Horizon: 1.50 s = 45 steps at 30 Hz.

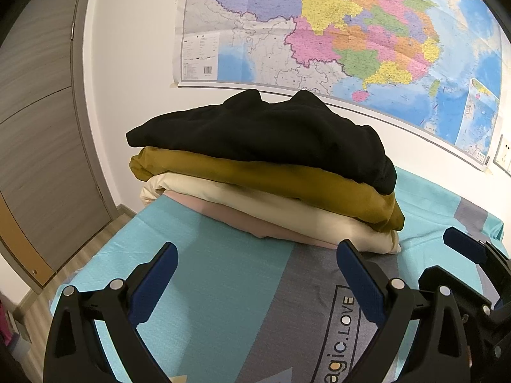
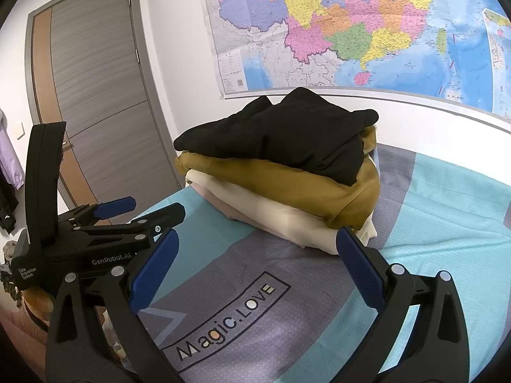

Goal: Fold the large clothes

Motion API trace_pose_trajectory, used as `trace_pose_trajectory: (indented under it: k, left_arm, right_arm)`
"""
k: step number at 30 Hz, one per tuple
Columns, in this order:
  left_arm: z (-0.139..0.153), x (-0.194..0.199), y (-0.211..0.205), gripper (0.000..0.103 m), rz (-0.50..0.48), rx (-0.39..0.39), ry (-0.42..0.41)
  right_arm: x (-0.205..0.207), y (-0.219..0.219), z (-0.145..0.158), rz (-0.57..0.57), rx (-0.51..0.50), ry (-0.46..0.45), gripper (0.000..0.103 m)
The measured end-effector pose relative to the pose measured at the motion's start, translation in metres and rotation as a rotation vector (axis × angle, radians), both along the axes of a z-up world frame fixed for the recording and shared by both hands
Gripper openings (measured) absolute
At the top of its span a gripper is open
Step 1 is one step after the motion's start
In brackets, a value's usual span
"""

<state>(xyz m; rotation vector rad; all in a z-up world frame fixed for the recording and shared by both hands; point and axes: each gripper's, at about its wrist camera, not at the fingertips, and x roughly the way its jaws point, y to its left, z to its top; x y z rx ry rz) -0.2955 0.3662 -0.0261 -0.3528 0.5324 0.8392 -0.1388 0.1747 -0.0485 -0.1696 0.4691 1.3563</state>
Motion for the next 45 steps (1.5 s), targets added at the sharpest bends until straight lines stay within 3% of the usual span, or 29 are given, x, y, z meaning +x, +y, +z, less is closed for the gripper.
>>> trace_pose_trajectory:
  k: [45]
  left_arm:
    - [-0.0030, -0.0012, -0.0082, 0.096, -0.010, 0.009, 0.008]
  right_arm:
    - [-0.0040, -0.0012, -0.0040, -0.009, -0.001, 0.017, 0.097]
